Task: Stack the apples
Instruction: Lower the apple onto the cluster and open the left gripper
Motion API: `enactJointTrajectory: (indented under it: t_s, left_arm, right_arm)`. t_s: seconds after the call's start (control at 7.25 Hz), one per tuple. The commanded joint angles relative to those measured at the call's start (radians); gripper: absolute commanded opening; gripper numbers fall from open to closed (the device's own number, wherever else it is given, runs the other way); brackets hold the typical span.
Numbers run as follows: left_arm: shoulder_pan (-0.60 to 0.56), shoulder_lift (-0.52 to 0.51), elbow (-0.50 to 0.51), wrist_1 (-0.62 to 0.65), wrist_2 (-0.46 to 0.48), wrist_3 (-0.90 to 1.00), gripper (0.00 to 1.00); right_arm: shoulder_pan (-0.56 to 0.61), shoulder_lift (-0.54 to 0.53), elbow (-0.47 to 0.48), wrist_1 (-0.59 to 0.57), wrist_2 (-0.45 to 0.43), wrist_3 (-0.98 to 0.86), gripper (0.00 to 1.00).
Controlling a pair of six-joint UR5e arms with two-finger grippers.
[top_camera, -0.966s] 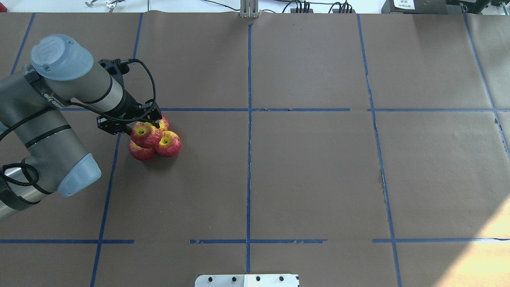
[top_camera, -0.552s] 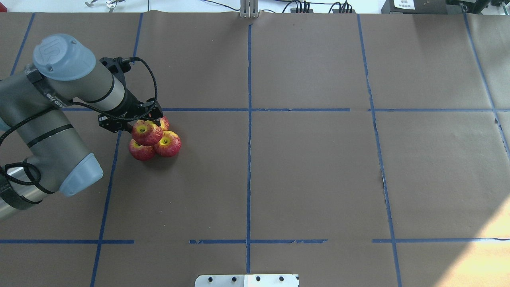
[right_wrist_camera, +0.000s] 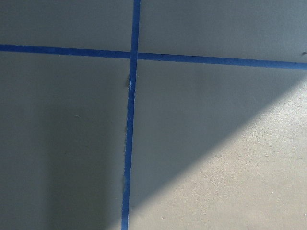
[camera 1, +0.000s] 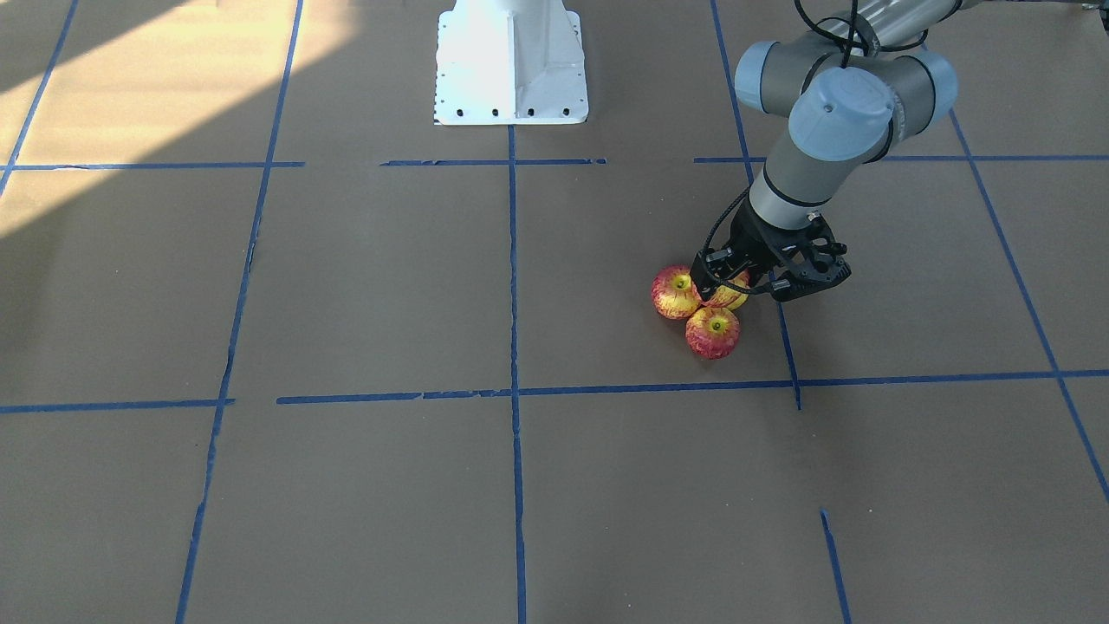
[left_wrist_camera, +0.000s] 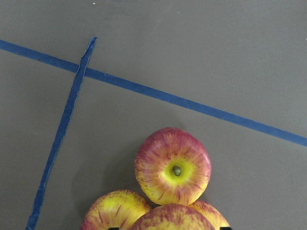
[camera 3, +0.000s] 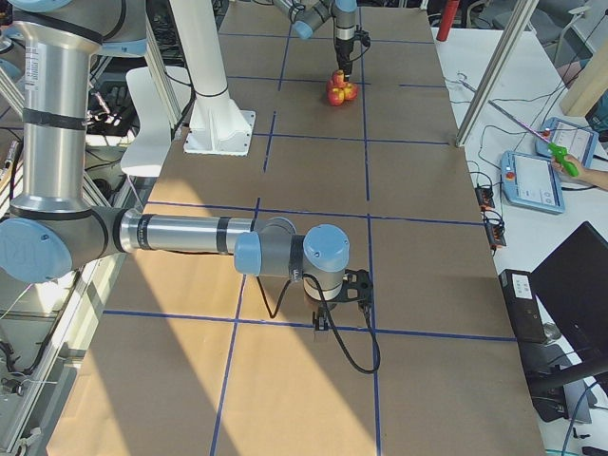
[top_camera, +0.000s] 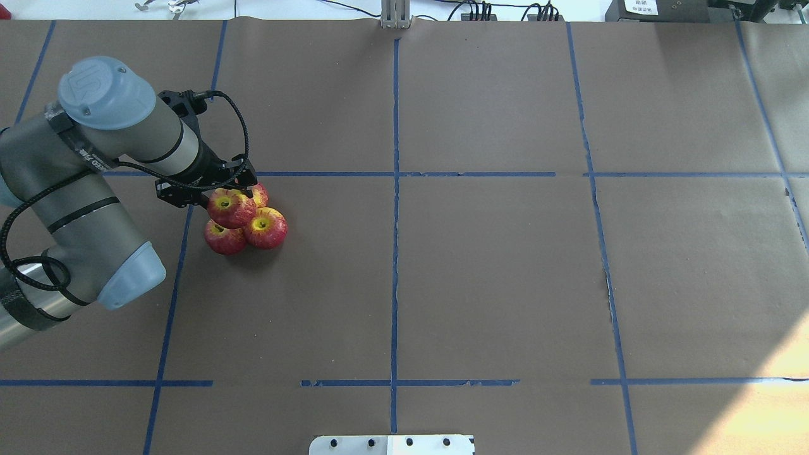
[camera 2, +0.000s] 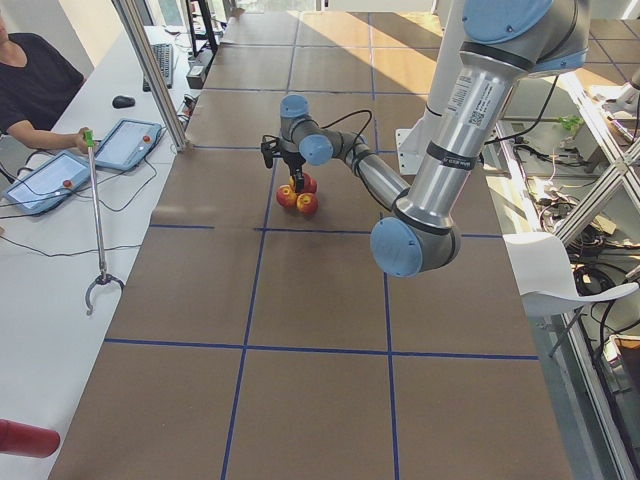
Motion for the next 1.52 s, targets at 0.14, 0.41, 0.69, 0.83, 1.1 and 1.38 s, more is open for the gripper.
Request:
enactJointTrajectory:
  t_s: [0.14,0.41,0.69,0.83,1.1,1.38]
  left_arm:
    - [0.0,-0.001,0.003,0.0,-0.001,0.001,0.34]
    - [0.0,-0.001,0.003,-0.002,-0.001,0.0,1.0]
    - [0.0,0.0,0.003,-0.025,-0.003,-0.001,1.0]
    - [0.0,0.0,0.002,-0.026,-0.003,-0.002,1.0]
    - [-0.008,0.011,-0.042,-0.022,-0.006,0.001,1.0]
    - [-0.126,0.075,-0.146,0.007,-0.006,0.181,1.0]
  right_arm:
    - [0.0,0.0,0.0,0.0,0.0,0.0,1.0]
    - [0.0,0.0,0.0,0.0,0.0,0.0,1.0]
    - [0.0,0.0,0.0,0.0,0.0,0.0,1.0]
    - [0.0,0.0,0.0,0.0,0.0,0.0,1.0]
    - [0.0,0.0,0.0,0.001,0.0,0.0,1.0]
    - [0.0,0.0,0.0,0.001,0.0,0.0,1.0]
